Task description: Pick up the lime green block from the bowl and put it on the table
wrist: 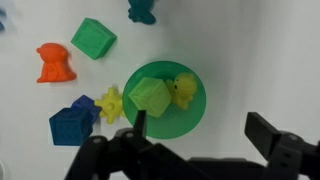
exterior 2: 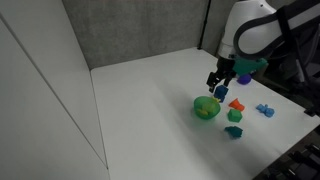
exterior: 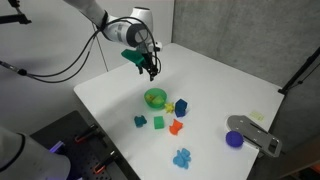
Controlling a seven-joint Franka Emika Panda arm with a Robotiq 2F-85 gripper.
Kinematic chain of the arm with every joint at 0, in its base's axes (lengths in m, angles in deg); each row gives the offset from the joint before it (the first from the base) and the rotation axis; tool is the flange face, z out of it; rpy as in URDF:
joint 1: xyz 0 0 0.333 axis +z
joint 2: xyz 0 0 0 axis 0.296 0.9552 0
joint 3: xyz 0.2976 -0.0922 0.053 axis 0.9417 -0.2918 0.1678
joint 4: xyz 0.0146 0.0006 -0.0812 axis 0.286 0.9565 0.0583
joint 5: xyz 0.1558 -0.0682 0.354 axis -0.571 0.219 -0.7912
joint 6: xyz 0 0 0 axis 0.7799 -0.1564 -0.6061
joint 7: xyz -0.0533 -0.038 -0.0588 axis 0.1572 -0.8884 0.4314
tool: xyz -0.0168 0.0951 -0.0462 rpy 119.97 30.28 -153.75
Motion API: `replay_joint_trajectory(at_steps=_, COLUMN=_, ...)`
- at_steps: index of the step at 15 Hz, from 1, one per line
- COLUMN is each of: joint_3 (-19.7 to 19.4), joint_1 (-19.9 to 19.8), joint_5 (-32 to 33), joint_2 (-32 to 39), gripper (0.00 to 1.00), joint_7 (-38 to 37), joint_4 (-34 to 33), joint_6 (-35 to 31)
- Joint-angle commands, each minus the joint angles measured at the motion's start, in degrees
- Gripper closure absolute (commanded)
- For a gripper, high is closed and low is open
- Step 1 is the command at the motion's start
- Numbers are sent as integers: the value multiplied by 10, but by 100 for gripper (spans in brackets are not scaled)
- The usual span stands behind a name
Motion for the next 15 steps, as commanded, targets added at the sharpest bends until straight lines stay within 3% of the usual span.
replay_joint_trajectory(at_steps=1, joint_3=-4, joint_1=4, joint_5=-10, joint_2=7, gripper=0, joint_7=7, joint_4=-7, joint_6=5)
replay_joint_trajectory(at_steps=5, joint_3=0, joint_1=4, joint_5=-26, joint_2=12, gripper=0, joint_7=18, joint_4=-21, joint_6=17)
replay_joint_trajectory(at_steps=6, joint_3=-18, joint_1=18, joint_5=18, joint_2=27, gripper=0, joint_7=-17, joint_4=-25, joint_6=0)
replay_joint_trajectory(at_steps=9, joint_3=-33, joint_1=26, joint_5=60, joint_2=61, gripper=0, joint_7=-24, joint_4=-34, joint_6=-29)
replay_joint_trajectory(at_steps=15, joint_3=-56, joint_1=40, joint_5=98, joint_2=144, gripper=0, joint_7=-8, joint_4=-64, joint_6=-115)
